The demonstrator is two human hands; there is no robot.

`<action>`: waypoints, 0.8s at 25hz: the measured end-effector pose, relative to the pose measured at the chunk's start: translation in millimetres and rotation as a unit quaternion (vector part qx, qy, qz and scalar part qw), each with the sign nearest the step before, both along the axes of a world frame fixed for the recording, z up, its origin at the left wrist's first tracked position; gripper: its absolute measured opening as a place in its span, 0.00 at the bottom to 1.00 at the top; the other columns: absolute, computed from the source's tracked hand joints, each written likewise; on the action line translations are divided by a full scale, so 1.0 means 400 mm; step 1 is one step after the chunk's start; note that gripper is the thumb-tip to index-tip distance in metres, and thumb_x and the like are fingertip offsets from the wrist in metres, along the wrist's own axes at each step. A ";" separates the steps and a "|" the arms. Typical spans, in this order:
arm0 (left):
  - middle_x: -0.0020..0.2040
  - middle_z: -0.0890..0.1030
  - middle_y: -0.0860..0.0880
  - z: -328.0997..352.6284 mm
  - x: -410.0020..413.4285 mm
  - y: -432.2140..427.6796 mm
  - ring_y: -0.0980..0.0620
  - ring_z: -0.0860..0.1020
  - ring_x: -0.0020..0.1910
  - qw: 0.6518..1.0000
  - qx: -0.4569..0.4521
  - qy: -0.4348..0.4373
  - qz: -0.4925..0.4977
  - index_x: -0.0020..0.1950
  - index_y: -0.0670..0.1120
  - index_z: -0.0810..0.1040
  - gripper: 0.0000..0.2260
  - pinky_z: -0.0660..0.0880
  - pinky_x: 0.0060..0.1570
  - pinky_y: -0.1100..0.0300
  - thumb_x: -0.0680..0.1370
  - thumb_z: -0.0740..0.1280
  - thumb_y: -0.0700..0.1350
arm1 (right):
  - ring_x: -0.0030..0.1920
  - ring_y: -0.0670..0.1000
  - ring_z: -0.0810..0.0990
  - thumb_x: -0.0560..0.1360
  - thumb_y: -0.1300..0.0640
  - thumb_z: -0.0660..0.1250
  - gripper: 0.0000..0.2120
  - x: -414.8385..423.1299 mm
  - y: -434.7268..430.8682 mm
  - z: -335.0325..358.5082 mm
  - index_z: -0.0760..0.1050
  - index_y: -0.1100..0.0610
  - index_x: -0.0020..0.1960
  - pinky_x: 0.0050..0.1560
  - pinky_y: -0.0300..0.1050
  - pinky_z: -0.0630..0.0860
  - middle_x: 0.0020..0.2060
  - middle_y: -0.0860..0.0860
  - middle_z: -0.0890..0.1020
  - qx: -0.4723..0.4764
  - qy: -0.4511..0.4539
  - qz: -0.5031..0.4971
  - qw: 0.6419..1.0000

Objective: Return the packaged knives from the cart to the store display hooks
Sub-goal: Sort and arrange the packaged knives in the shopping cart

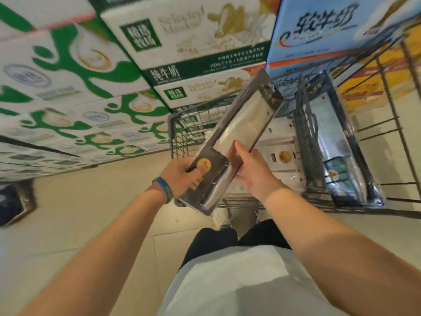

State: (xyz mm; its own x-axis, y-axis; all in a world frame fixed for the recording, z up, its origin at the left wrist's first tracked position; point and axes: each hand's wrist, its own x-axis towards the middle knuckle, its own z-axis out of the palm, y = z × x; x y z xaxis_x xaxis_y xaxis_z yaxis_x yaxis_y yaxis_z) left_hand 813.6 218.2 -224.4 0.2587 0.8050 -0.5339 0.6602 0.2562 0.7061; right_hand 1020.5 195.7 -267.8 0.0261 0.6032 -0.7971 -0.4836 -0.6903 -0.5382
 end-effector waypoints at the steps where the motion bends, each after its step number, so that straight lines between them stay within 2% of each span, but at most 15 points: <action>1: 0.28 0.79 0.57 0.019 0.010 -0.022 0.63 0.76 0.27 0.996 -0.017 -0.049 0.067 0.40 0.45 0.80 0.14 0.71 0.29 0.73 0.76 0.71 0.55 | 0.60 0.55 0.84 0.78 0.45 0.72 0.21 -0.003 0.006 0.028 0.75 0.54 0.66 0.60 0.55 0.80 0.59 0.53 0.85 0.027 0.040 -0.042 0.998; 2: 0.28 0.80 0.56 0.033 0.024 -0.041 0.62 0.77 0.27 0.986 -0.036 -0.089 0.139 0.42 0.44 0.81 0.17 0.73 0.29 0.70 0.73 0.72 0.58 | 0.60 0.55 0.84 0.79 0.48 0.72 0.18 -0.003 0.012 0.056 0.76 0.55 0.65 0.59 0.54 0.80 0.57 0.53 0.86 0.055 0.060 -0.065 0.995; 4: 0.29 0.81 0.58 0.048 0.055 -0.074 0.61 0.79 0.30 0.965 -0.057 -0.113 0.231 0.43 0.49 0.82 0.19 0.75 0.32 0.67 0.69 0.70 0.64 | 0.58 0.55 0.85 0.79 0.51 0.72 0.15 0.002 0.026 0.108 0.79 0.55 0.63 0.55 0.51 0.81 0.56 0.53 0.87 0.101 0.050 -0.056 0.992; 6: 0.34 0.84 0.58 0.051 0.093 -0.097 0.57 0.82 0.39 0.950 -0.085 -0.149 0.260 0.45 0.50 0.83 0.19 0.77 0.43 0.61 0.69 0.71 0.65 | 0.56 0.55 0.86 0.78 0.52 0.73 0.12 0.019 0.040 0.161 0.80 0.53 0.61 0.56 0.53 0.82 0.54 0.53 0.87 0.145 -0.034 -0.031 0.988; 8: 0.46 0.86 0.47 0.062 0.146 -0.103 0.43 0.83 0.50 0.931 -0.129 -0.217 0.263 0.49 0.48 0.85 0.22 0.79 0.55 0.46 0.67 0.76 0.64 | 0.52 0.53 0.87 0.77 0.48 0.73 0.11 0.053 0.043 0.203 0.82 0.52 0.56 0.57 0.53 0.82 0.49 0.49 0.88 0.170 -0.152 -0.018 0.973; 10: 0.52 0.85 0.40 0.080 0.207 -0.099 0.37 0.82 0.54 0.930 -0.142 -0.247 0.234 0.52 0.47 0.84 0.24 0.77 0.57 0.38 0.65 0.76 0.62 | 0.48 0.48 0.87 0.76 0.43 0.74 0.11 0.104 0.034 0.234 0.83 0.50 0.51 0.49 0.43 0.82 0.45 0.46 0.88 0.183 -0.217 -0.046 0.958; 12: 0.52 0.85 0.42 0.082 0.267 -0.088 0.40 0.83 0.53 0.934 -0.134 -0.264 0.198 0.53 0.48 0.84 0.22 0.78 0.56 0.41 0.65 0.75 0.61 | 0.44 0.44 0.86 0.76 0.42 0.74 0.11 0.160 0.019 0.261 0.83 0.49 0.48 0.42 0.36 0.79 0.43 0.44 0.88 0.202 -0.243 -0.069 0.946; 14: 0.46 0.86 0.47 0.082 0.329 -0.075 0.47 0.85 0.47 0.931 -0.127 -0.281 0.193 0.47 0.51 0.85 0.15 0.81 0.46 0.50 0.70 0.75 0.60 | 0.42 0.42 0.86 0.76 0.41 0.73 0.12 0.226 0.000 0.280 0.82 0.50 0.45 0.40 0.35 0.79 0.40 0.44 0.87 0.212 -0.292 -0.079 0.929; 16: 0.41 0.86 0.49 0.079 0.399 -0.054 0.51 0.84 0.39 0.926 -0.122 -0.273 0.229 0.43 0.49 0.83 0.13 0.80 0.36 0.59 0.77 0.68 0.58 | 0.40 0.40 0.84 0.75 0.38 0.72 0.14 0.311 -0.022 0.301 0.80 0.48 0.42 0.39 0.32 0.77 0.38 0.40 0.86 0.212 -0.366 -0.104 0.900; 18: 0.43 0.86 0.49 0.065 0.473 -0.035 0.52 0.83 0.36 0.948 -0.115 -0.191 0.227 0.45 0.47 0.80 0.14 0.77 0.32 0.60 0.82 0.63 0.55 | 0.39 0.40 0.83 0.74 0.35 0.71 0.15 0.402 -0.045 0.313 0.79 0.46 0.40 0.39 0.34 0.77 0.36 0.40 0.85 0.191 -0.432 -0.151 0.868; 20: 0.49 0.84 0.49 0.046 0.544 -0.034 0.53 0.82 0.37 0.975 -0.127 -0.101 0.154 0.49 0.49 0.78 0.13 0.76 0.33 0.60 0.81 0.62 0.58 | 0.39 0.42 0.83 0.72 0.32 0.68 0.17 0.488 -0.071 0.320 0.77 0.45 0.39 0.42 0.42 0.79 0.36 0.42 0.85 0.165 -0.480 -0.187 0.841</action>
